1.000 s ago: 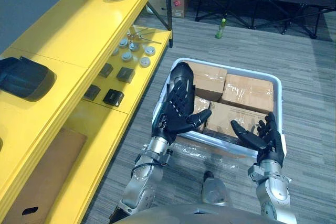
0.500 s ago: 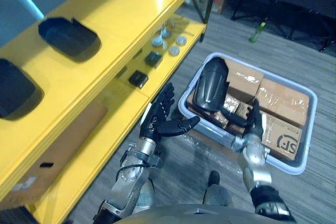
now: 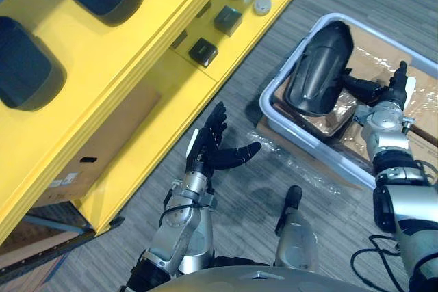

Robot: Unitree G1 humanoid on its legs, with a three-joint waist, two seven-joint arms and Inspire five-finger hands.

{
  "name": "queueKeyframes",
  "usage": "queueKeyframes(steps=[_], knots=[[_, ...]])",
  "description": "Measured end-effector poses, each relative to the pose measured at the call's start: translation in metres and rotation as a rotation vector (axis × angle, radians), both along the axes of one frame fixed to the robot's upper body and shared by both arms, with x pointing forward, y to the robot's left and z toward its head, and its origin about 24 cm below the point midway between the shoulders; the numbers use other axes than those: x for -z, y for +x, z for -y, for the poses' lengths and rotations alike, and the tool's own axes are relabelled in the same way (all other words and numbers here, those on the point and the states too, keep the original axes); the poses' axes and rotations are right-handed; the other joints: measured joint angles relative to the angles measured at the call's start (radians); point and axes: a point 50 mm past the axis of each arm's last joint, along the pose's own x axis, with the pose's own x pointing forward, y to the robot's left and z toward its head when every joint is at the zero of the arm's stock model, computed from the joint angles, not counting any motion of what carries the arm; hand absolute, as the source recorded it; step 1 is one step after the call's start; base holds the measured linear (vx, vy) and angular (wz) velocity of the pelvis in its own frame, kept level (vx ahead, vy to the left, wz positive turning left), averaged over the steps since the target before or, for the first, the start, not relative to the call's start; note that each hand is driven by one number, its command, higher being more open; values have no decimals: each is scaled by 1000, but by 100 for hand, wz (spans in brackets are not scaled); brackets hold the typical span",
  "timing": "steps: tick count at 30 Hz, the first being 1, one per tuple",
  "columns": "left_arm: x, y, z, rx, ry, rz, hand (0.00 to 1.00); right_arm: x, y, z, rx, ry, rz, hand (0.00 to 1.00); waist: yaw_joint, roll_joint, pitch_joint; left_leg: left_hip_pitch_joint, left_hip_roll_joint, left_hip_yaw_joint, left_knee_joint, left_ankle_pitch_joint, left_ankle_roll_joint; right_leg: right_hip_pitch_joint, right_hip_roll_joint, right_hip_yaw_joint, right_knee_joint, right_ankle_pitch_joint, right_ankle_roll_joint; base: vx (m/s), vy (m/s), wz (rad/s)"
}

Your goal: Walk over and take three plastic housings, then place them on the shelf

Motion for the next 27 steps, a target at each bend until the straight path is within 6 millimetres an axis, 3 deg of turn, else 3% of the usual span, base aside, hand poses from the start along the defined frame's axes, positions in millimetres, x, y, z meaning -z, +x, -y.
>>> queueKeyframes(steps=[4, 5, 15, 18, 20, 27], knots=[[12, -1, -3, -18, 22, -49, 100, -22, -2, 24, -23, -35, -70, 100, 21, 6, 9, -47, 1, -18, 32, -5, 5, -25, 0, -9, 10, 3, 3, -97, 37, 8], [13, -1, -4, -27, 25, -57, 100, -23, -3, 27, -34, -33, -101, 0, 23, 5, 11, -53, 0, -23, 33, -7, 9, -25, 0, -14, 10, 2, 3, -62, 21, 12], [18, -2, -10, -25, 55, -71, 100, -37, -10, 45, -92, -427, -483, 0, 20, -3, 17, -36, 1, -41, -15, 39, -6, -8, 7, -44, -3, 7, -2, -8, -9, 6], [17, -3, -9, -21, 34, -75, 100, -32, -9, 43, -81, -423, -585, 0, 24, -5, 18, 9, 3, -35, -59, 56, -15, 20, 12, -48, -17, 7, -7, 55, -55, 2], [13, -4, -7, -15, 24, -62, 100, -17, -10, 38, -72, -438, -681, 0, 23, -7, 19, 26, 3, -32, -93, 72, -18, 27, 15, -51, -28, 8, -11, 36, -42, 2], [2, -14, -15, -3, 3, -13, 100, -30, -5, 33, 21, -479, -520, 0, 10, -23, 29, 96, 3, -3, -195, 118, -29, 50, 18, -47, -47, 8, -20, 15, -27, -3]])
